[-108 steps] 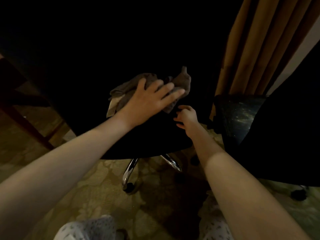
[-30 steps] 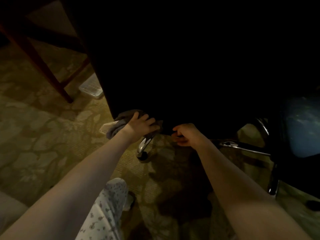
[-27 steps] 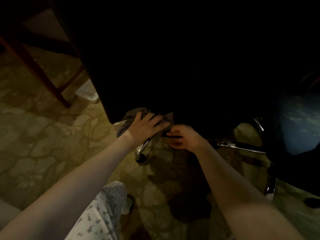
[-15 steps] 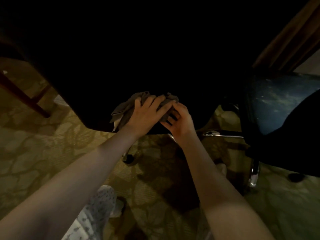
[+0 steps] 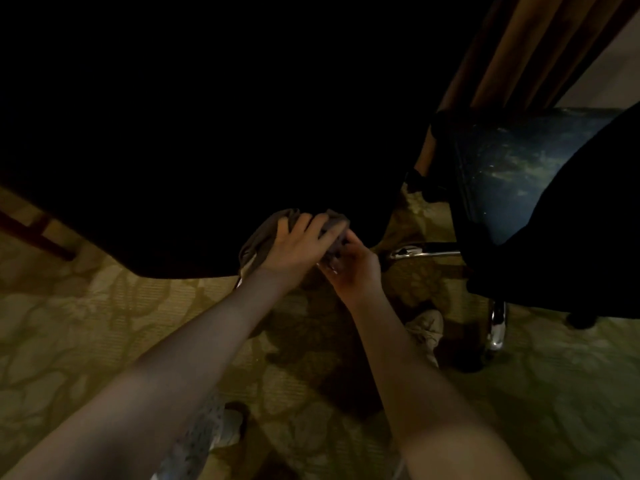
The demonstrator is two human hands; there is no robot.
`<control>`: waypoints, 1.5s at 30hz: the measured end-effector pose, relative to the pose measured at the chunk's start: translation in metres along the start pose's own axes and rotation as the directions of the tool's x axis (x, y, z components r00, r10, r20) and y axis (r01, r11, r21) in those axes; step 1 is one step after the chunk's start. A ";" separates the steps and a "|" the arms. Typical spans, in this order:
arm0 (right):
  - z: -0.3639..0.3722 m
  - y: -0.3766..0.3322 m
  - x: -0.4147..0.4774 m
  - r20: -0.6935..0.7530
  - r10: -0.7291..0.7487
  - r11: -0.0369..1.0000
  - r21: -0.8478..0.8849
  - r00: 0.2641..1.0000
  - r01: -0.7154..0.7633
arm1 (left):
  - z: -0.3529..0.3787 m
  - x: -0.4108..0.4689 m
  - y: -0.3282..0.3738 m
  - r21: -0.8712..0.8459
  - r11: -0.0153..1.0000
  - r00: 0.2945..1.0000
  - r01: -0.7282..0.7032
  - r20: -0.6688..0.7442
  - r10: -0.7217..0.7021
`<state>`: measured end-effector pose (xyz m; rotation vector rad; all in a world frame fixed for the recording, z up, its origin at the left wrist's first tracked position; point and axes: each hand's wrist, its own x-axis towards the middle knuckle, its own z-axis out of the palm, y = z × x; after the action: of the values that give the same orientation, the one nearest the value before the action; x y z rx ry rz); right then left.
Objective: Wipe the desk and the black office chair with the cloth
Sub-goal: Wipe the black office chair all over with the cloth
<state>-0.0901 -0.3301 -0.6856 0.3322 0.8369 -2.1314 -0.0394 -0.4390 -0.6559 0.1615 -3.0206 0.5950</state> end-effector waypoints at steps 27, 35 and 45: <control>-0.076 -0.061 -0.017 -0.365 0.056 0.813 -0.524 0.929 -0.255 | -0.023 0.053 0.086 -0.325 0.943 0.927 0.068 0.370 0.060; -0.047 -0.098 -0.091 -0.173 -0.439 0.688 -0.696 0.882 0.206 | -0.101 0.075 0.117 -0.796 0.369 0.872 0.479 0.385 -0.301; -0.033 -0.156 -0.202 0.148 -0.606 0.274 -0.884 0.781 0.380 | -0.207 0.080 0.175 -0.865 -0.310 0.834 0.394 0.479 -0.276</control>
<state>-0.0813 -0.1176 -0.5416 -0.3406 2.3298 -1.8088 -0.1310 -0.2069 -0.5243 0.8883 -2.1203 -1.9185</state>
